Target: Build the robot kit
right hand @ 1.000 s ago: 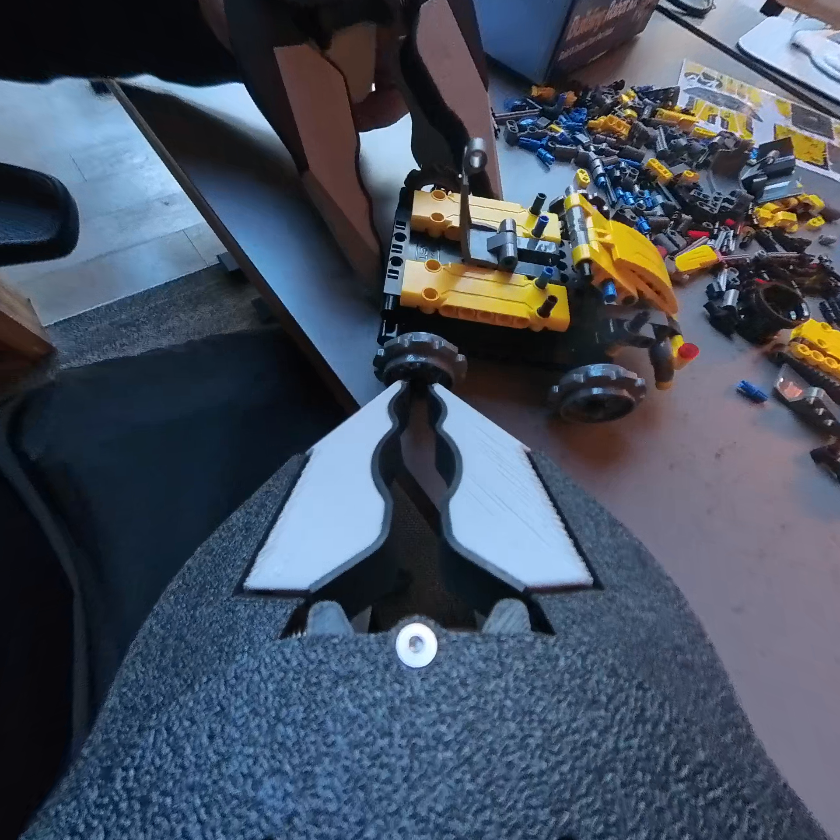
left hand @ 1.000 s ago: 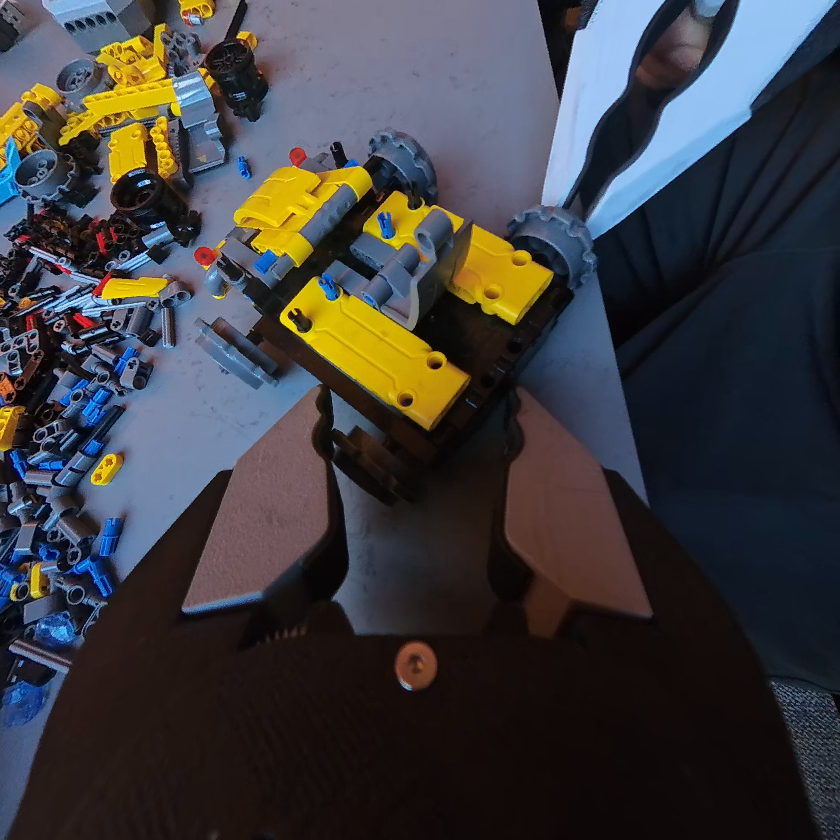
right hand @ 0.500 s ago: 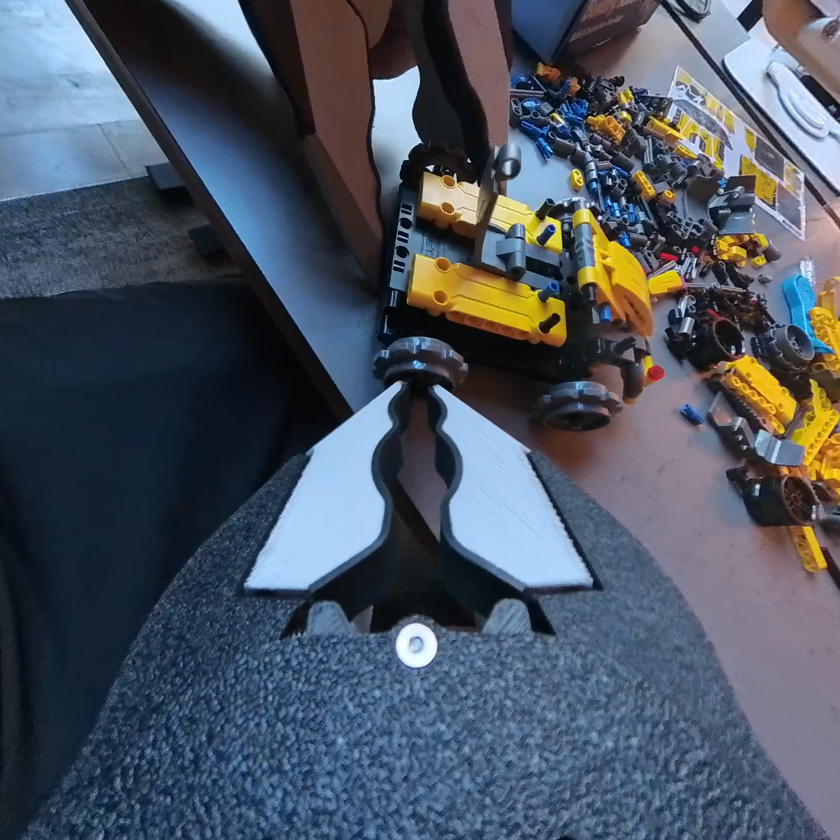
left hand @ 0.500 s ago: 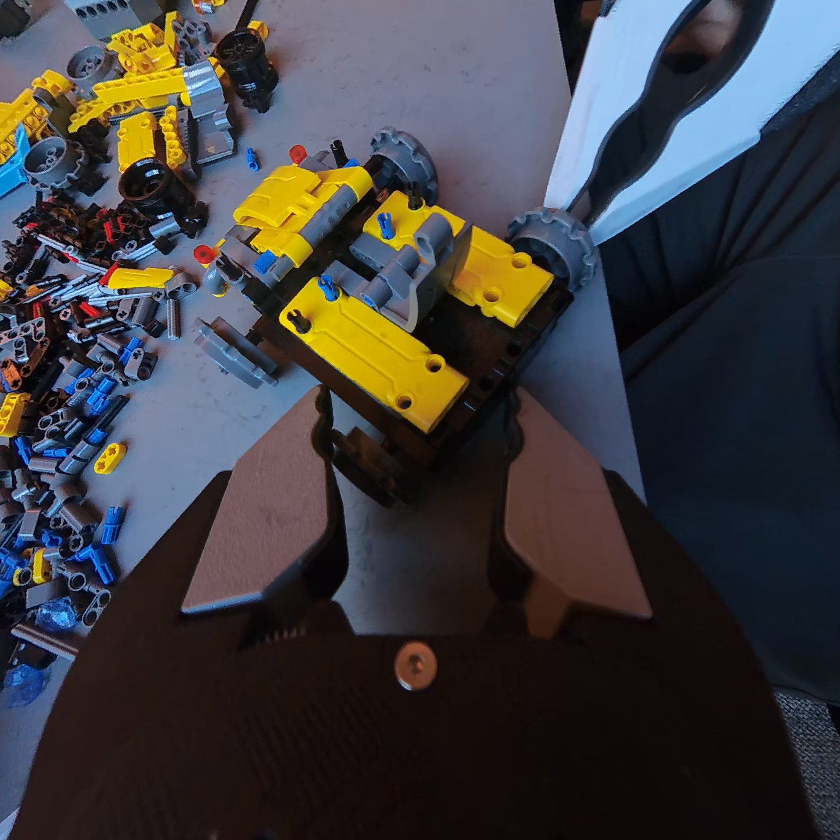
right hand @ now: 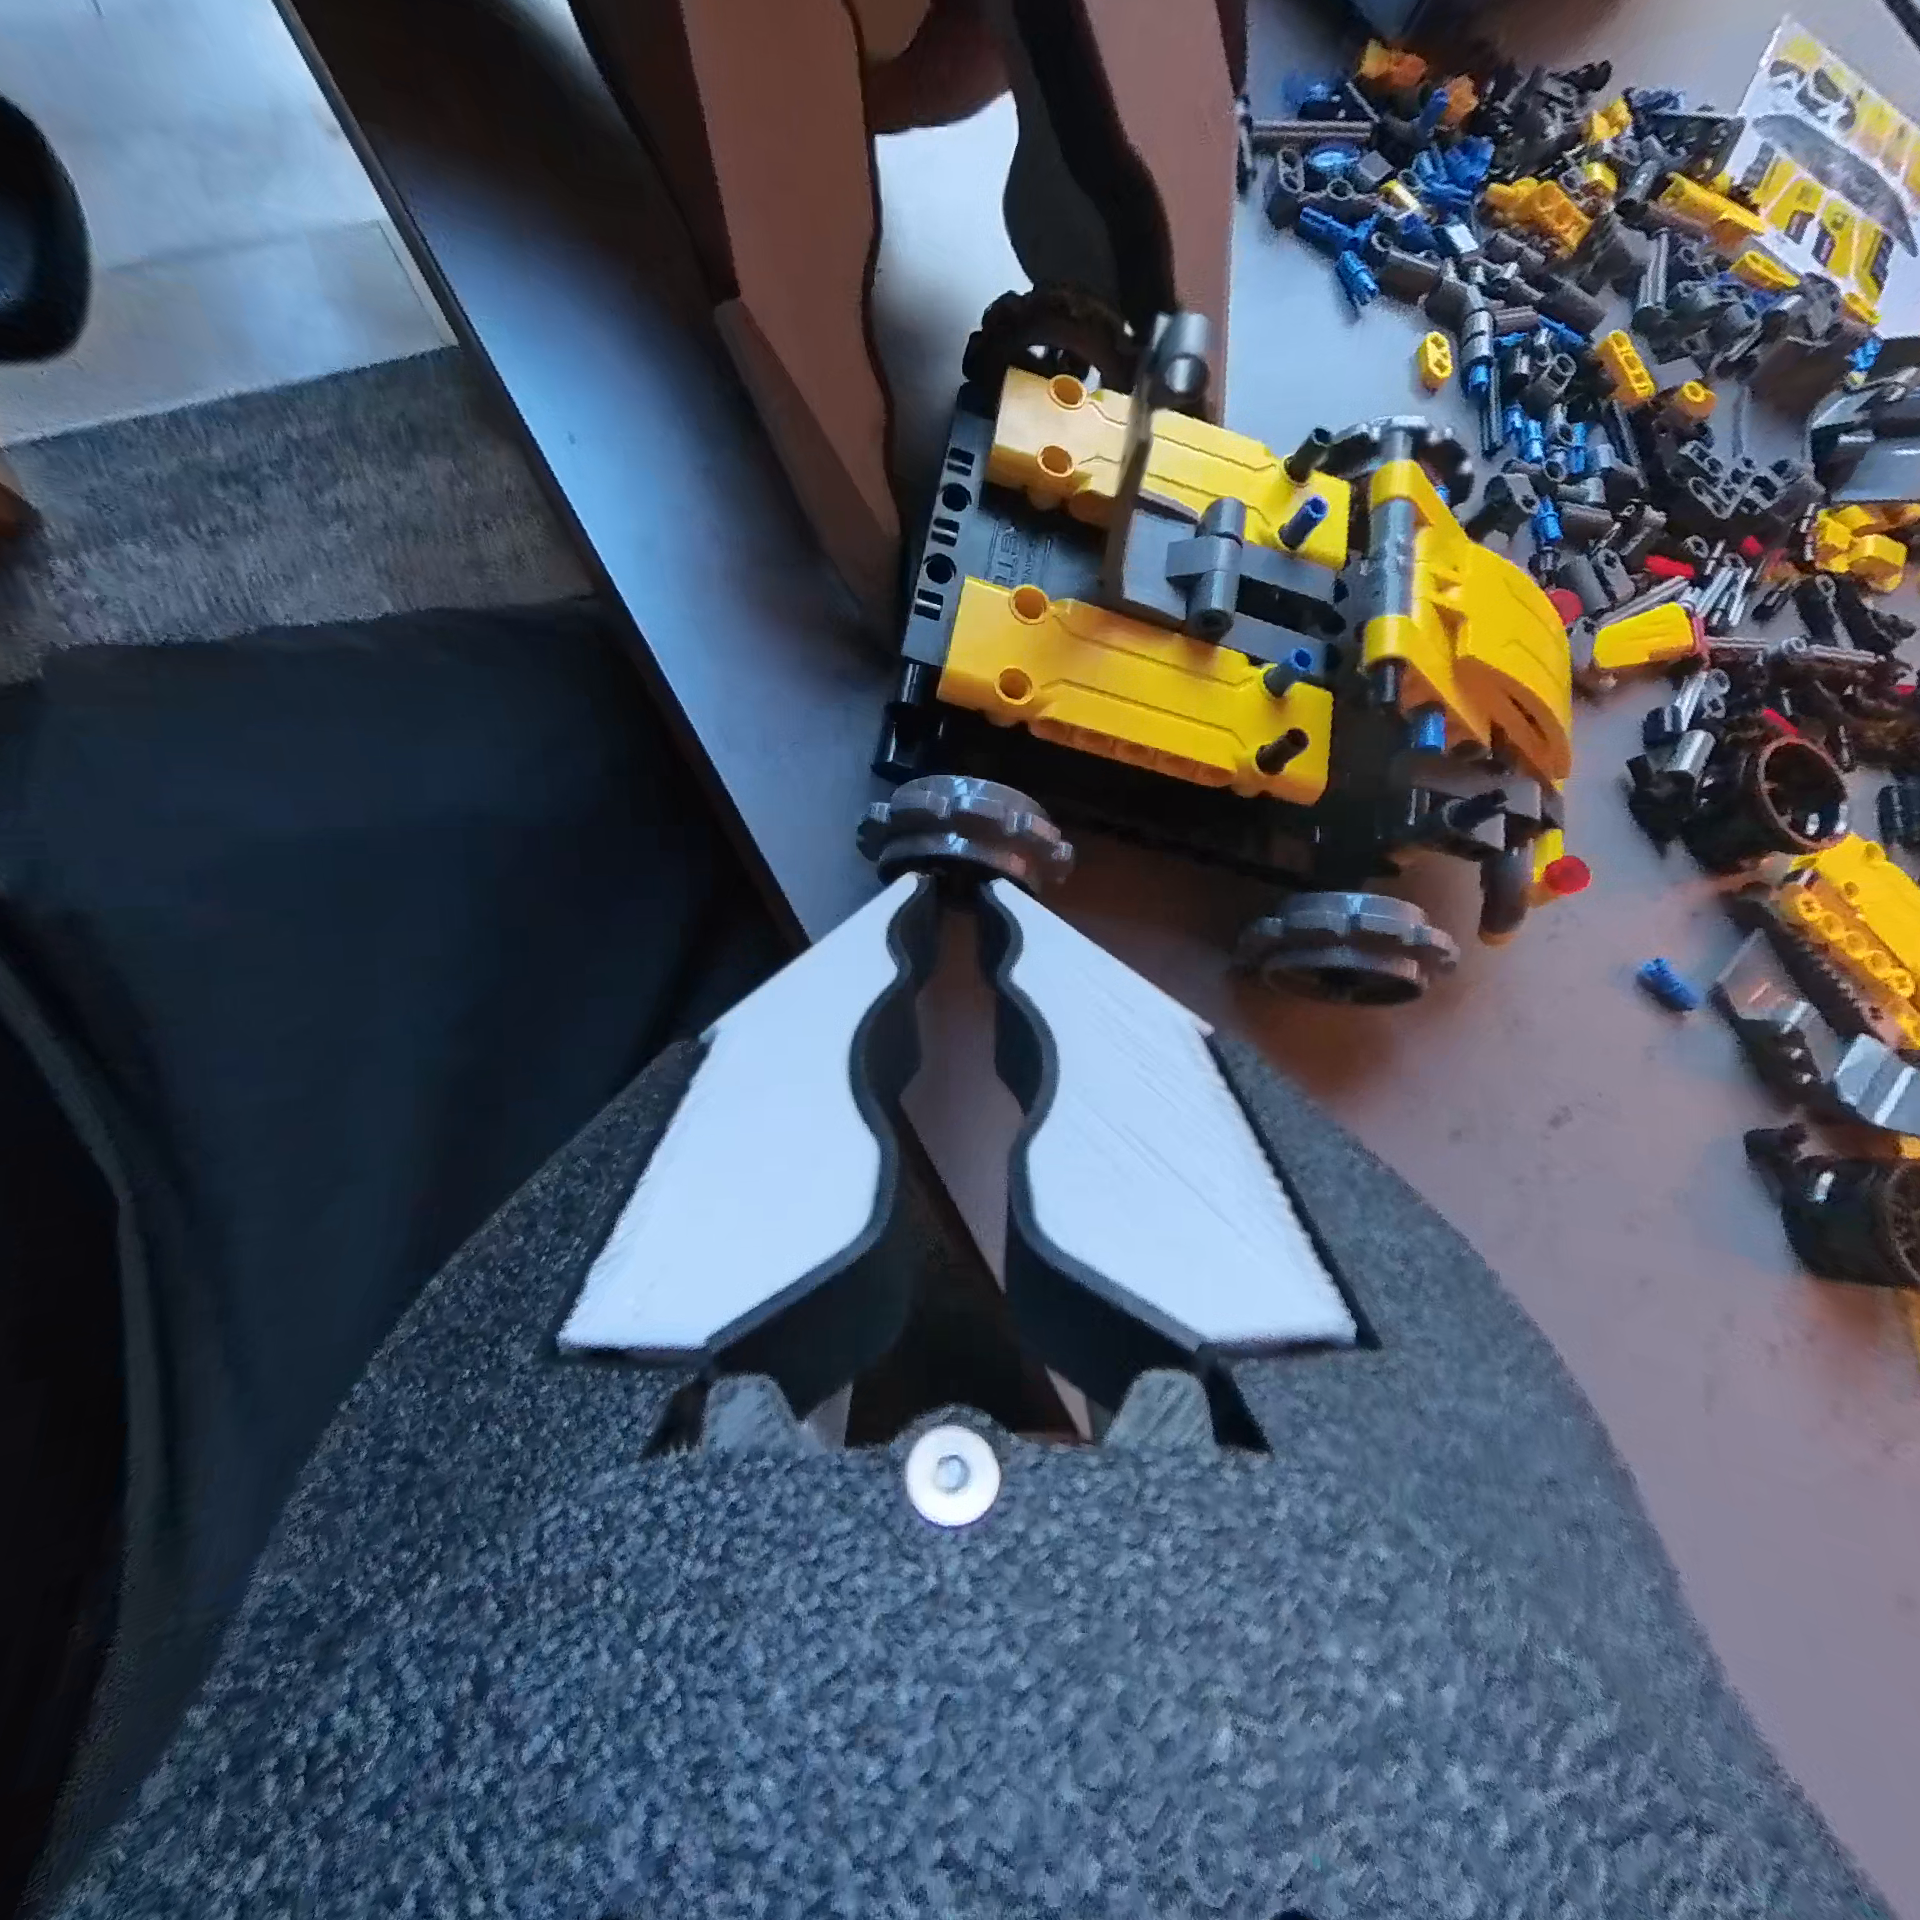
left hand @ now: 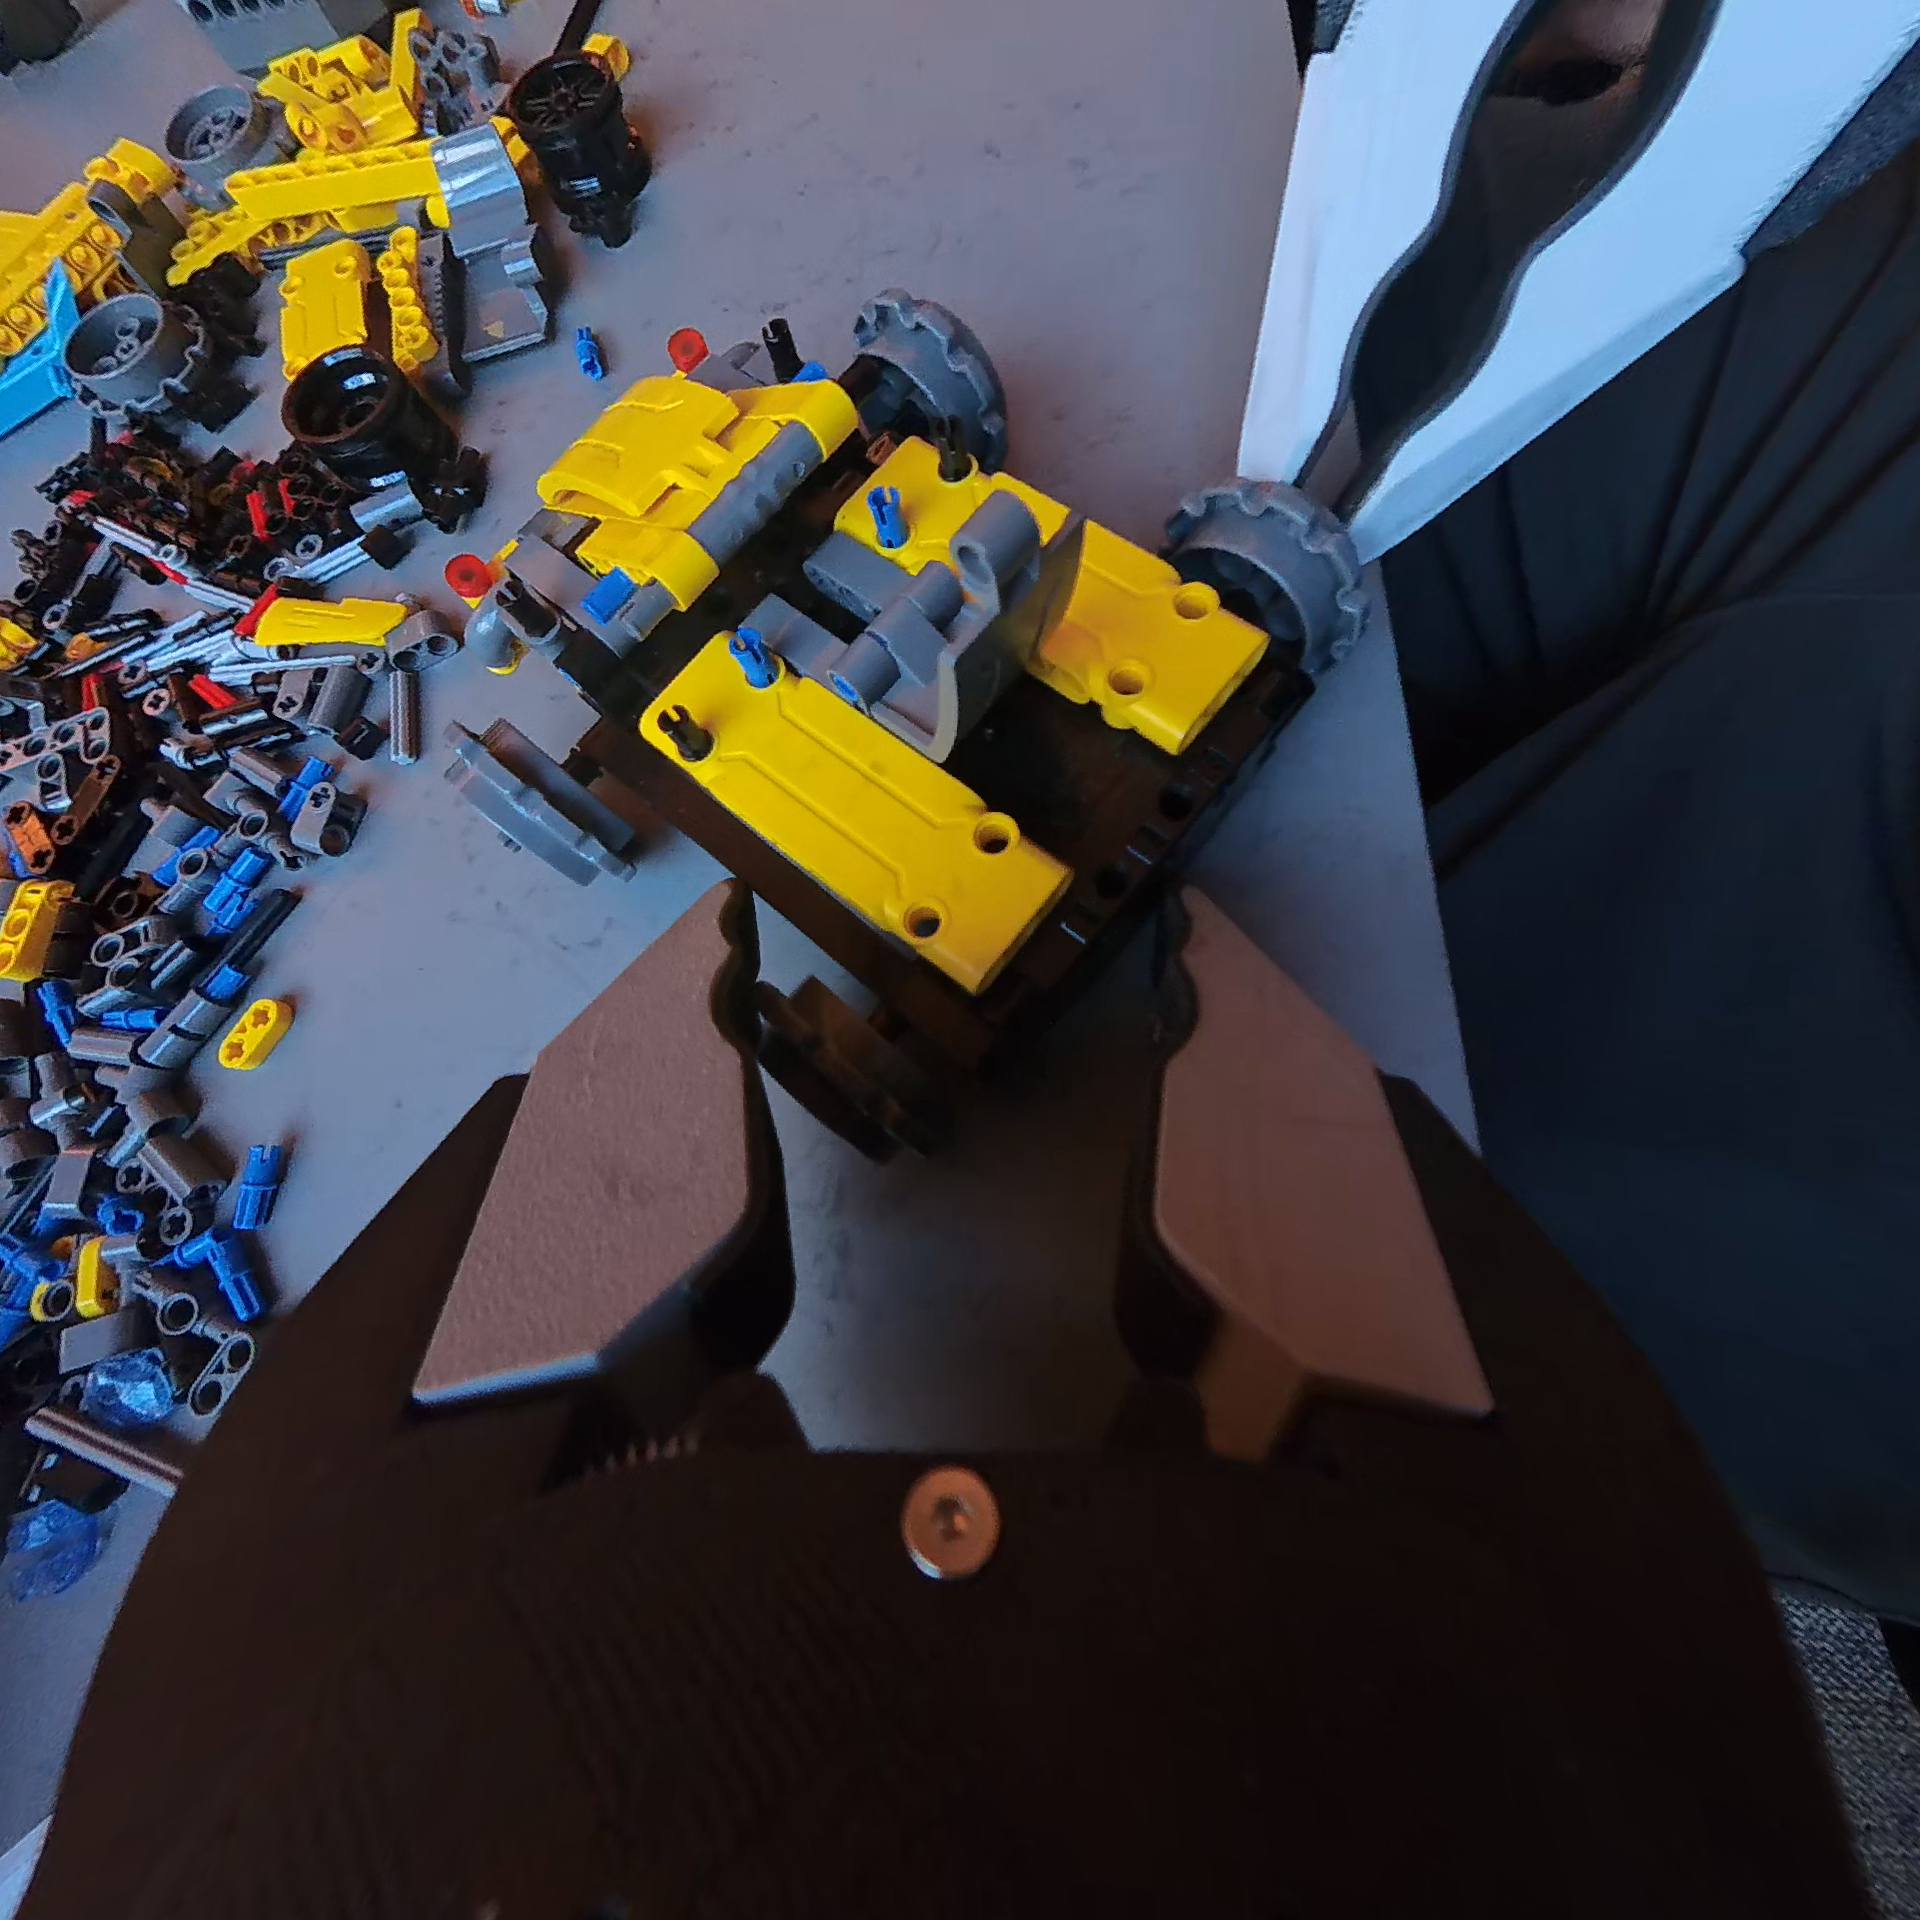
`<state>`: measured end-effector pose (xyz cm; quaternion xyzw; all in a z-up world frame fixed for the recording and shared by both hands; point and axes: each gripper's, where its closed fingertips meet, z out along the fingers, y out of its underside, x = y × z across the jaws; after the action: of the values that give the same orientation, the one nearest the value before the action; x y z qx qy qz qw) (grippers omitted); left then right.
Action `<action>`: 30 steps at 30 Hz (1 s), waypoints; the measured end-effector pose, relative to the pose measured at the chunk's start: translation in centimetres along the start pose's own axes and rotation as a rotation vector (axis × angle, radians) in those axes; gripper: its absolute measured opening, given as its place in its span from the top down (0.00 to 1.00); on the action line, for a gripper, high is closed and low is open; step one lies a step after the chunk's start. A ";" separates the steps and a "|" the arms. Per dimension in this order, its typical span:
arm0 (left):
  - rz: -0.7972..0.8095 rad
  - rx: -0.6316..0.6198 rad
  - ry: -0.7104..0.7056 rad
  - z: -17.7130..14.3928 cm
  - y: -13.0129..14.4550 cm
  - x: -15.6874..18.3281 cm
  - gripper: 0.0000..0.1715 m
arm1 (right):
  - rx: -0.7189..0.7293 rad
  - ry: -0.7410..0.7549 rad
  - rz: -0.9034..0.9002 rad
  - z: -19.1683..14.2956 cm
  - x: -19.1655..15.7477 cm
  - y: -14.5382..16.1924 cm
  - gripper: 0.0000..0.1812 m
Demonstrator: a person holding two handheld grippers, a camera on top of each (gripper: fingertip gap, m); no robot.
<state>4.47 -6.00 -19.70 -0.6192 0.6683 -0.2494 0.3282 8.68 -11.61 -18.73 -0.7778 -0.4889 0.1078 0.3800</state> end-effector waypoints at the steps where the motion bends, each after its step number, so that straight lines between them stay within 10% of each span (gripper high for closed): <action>1: 0.000 0.001 0.000 0.0 0.0 0.0 0.57 | -0.001 -0.006 0.006 0.0 0.0 0.0 0.97; 30: 0.025 0.029 -0.017 0.3 -0.4 0.1 0.61 | 0.312 -0.021 0.232 -1.0 0.8 1.0 0.96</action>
<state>4.95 -6.14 -19.56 -0.6080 0.6697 -0.2496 0.3458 10.28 -11.67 -18.52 -0.7595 -0.3770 0.2334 0.4759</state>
